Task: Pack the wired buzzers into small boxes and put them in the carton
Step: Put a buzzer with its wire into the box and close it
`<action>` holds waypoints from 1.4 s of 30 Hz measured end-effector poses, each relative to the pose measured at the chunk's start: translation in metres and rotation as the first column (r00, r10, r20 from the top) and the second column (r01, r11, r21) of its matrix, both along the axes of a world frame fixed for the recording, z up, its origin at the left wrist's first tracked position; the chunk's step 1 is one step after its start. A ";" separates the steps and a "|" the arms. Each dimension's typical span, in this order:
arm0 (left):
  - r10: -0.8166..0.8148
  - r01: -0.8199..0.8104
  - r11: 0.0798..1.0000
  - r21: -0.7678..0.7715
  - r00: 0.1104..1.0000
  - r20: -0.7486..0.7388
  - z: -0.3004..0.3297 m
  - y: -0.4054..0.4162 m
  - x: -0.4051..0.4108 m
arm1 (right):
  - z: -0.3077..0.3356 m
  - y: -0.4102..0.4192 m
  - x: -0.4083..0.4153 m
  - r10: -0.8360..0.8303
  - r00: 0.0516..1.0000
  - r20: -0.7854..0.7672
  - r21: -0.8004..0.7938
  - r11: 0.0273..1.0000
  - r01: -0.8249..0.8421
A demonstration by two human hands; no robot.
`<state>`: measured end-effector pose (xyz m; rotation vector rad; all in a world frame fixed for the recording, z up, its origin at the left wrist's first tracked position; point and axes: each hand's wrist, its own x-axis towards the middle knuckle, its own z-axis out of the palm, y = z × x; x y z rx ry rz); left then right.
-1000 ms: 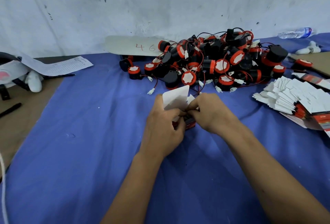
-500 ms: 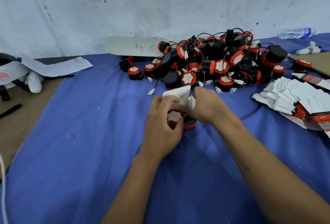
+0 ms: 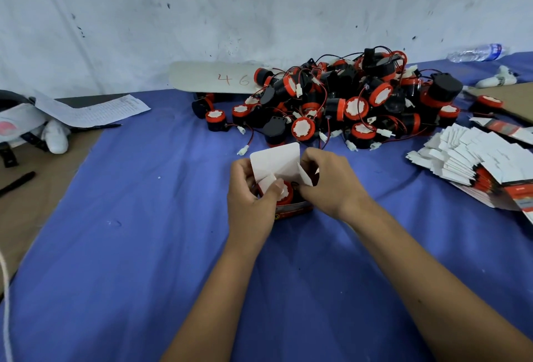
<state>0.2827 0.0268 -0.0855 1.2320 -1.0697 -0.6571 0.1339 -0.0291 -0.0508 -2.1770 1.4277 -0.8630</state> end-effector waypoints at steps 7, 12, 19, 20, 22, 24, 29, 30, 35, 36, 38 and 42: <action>-0.030 0.026 0.999 0.029 0.991 0.133 0.004 -0.001 -0.005 | -0.005 -0.002 0.008 -0.067 0.998 0.021 0.004 0.998 0.067; -0.042 0.036 0.998 0.051 0.991 0.128 0.007 -0.001 -0.007 | -0.007 0.001 0.001 0.092 0.994 0.059 -0.049 0.995 -0.089; -0.051 0.047 0.998 0.052 0.995 0.088 0.006 -0.001 -0.007 | -0.004 0.001 -0.012 0.243 0.963 0.114 0.043 0.968 -0.249; -0.052 0.047 0.997 0.055 0.995 0.084 0.006 0.000 -0.006 | -0.003 0.001 -0.014 0.259 0.958 0.119 0.060 0.962 -0.267; -0.060 0.054 0.997 0.062 0.994 0.087 0.006 0.000 -0.006 | -0.001 0.001 -0.017 0.293 0.947 0.131 0.091 0.948 -0.306; -0.064 0.058 0.996 0.068 0.993 0.098 0.005 -0.001 -0.006 | 0.001 0.002 -0.020 0.321 0.938 0.133 0.114 0.935 -0.336; -0.095 0.086 0.992 0.093 0.991 0.099 0.001 -0.003 -0.006 | -0.002 0.004 -0.010 0.227 0.972 0.060 0.069 0.971 -0.230; -0.112 0.105 0.990 0.091 0.991 0.076 0.001 -0.002 -0.007 | -0.004 0.004 -0.007 0.191 0.980 0.058 0.056 0.979 -0.194; -0.114 0.107 0.990 0.088 0.990 0.080 0.005 0.002 -0.009 | -0.005 0.005 0.002 0.105 0.994 0.027 0.016 0.994 -0.105; -0.103 0.094 0.991 0.091 0.991 0.091 0.005 0.002 -0.009 | -0.005 0.005 0.001 0.110 0.994 0.024 0.022 0.994 -0.111; -0.079 0.069 0.993 0.095 0.991 0.104 0.004 0.000 -0.010 | -0.004 0.006 -0.002 0.142 0.990 0.011 0.042 0.989 -0.142; -0.020 0.014 0.997 0.079 0.997 0.073 0.004 -0.004 -0.015 | 0.002 0.008 -0.009 0.234 0.972 0.008 0.100 0.967 -0.234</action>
